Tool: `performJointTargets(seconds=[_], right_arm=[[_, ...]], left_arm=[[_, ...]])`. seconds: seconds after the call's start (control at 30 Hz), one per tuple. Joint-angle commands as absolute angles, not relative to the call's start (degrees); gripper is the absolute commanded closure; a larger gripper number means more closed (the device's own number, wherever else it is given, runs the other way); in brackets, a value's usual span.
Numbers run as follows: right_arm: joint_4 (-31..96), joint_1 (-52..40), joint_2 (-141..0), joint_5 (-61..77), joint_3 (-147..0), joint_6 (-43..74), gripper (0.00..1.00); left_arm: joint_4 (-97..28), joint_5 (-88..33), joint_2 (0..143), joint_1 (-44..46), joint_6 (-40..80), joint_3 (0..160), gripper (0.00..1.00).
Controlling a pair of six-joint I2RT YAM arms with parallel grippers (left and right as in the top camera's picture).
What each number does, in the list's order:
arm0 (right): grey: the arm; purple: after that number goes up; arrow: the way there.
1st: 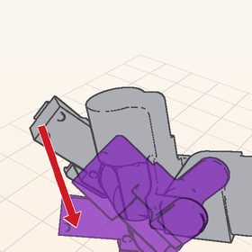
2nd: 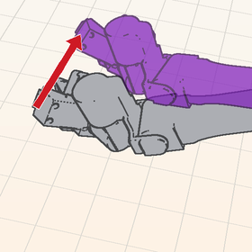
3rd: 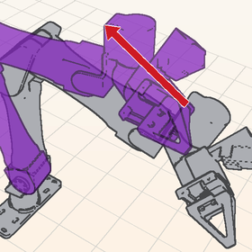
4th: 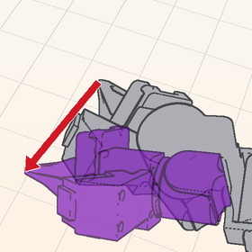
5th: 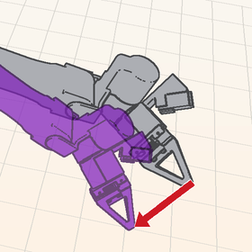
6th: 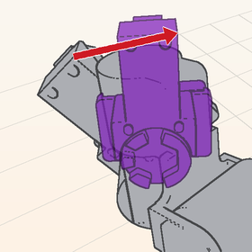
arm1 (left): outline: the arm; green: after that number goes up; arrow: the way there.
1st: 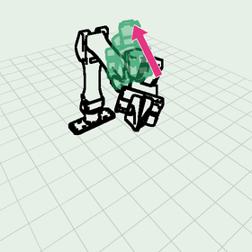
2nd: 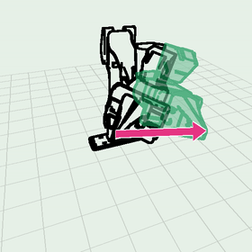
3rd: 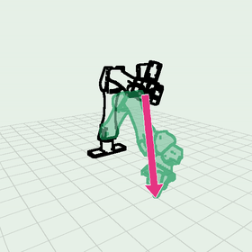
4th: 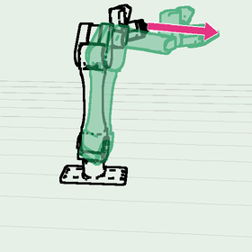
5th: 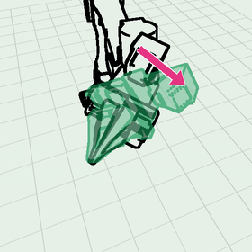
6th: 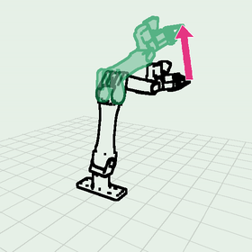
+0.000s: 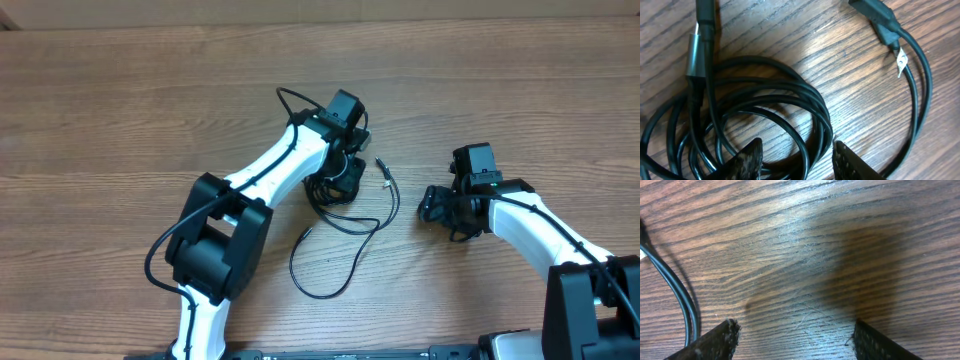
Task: Untangle cables
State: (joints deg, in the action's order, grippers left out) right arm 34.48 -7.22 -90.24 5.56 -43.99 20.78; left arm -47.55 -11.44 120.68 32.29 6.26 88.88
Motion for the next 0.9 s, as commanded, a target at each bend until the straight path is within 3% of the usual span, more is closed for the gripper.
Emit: performJointTargets(seconds=[0.0, 0.4, 0.53, 0.73, 0.87], right_arm=[[35.3, -7.2, -92.7, 6.8, -41.5, 21.2, 0.28], [35.3, -7.2, -92.7, 6.8, -41.5, 21.2, 0.28], [35.4, -7.2, -92.7, 6.8, -41.5, 21.2, 0.28], [35.2, -7.2, -92.7, 11.2, -41.6, 17.1, 0.28], [36.9, -7.2, -92.7, 20.3, -44.5, 10.6, 0.34]], left_arm=[[-47.2, -6.9, 121.6, 32.8, 8.0, 88.5, 0.55], [-41.5, -9.8, 121.6, 33.7, 11.0, 82.3, 0.57], [-41.3, -10.8, 121.6, 34.2, 12.5, 82.2, 0.96], [-46.0, -13.9, 120.4, 33.3, 12.8, 85.9, 0.96], [-53.2, -26.7, 118.6, 31.9, 3.8, 92.3, 0.96]])
